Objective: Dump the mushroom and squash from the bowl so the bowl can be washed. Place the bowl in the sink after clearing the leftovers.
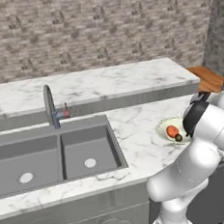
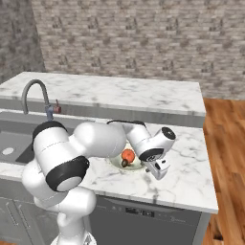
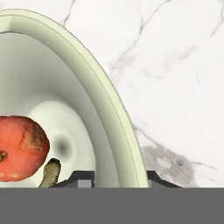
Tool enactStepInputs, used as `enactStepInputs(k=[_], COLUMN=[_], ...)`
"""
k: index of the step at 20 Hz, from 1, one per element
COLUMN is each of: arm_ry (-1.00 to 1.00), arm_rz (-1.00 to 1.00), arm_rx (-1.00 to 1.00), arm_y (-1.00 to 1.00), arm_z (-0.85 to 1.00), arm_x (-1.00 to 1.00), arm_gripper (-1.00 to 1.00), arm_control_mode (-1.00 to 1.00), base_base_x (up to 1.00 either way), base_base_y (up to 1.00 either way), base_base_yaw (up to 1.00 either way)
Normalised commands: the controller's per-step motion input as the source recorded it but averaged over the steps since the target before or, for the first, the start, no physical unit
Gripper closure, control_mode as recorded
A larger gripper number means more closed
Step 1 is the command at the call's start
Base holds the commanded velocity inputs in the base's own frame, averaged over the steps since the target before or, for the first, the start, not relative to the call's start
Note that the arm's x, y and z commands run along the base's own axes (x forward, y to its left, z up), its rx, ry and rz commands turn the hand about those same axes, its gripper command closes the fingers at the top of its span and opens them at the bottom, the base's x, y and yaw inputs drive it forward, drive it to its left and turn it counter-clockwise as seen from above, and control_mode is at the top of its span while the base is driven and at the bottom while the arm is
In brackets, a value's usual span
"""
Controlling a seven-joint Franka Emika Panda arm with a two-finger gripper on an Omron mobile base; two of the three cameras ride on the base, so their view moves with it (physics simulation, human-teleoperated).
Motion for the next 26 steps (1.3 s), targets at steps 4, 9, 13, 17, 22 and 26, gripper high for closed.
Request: enactStepInputs(k=[4, 9, 13, 17, 22, 26], arm_ry=[-0.13, -0.15, -0.11, -0.04, -0.04, -0.07], arm_rz=[0.00, 0.00, 0.00, 0.00, 0.00, 0.00], arm_rx=[0.00, 0.00, 0.00, 0.00, 0.02, 0.04], arm_y=[0.00, 0.01, 0.15, 0.49, 0.80, 0.97], arm_z=[0.07, 0.22, 0.29, 0.37, 0.38, 0.32], arm_x=[0.00, -0.02, -0.02, 0.00, 0.00, 0.00], arm_gripper=[1.00, 1.00, 1.00, 1.00, 1.00, 1.00], arm_control_mode=[-1.00, -1.00, -1.00, -1.00, -1.00, -1.00], base_base_x=[0.00, 0.00, 0.00, 0.00, 0.00, 0.00], base_base_y=[0.00, 0.00, 0.00, 0.00, 0.00, 0.00], base_base_yaw=[0.00, 0.00, 0.00, 0.00, 0.00, 0.00])
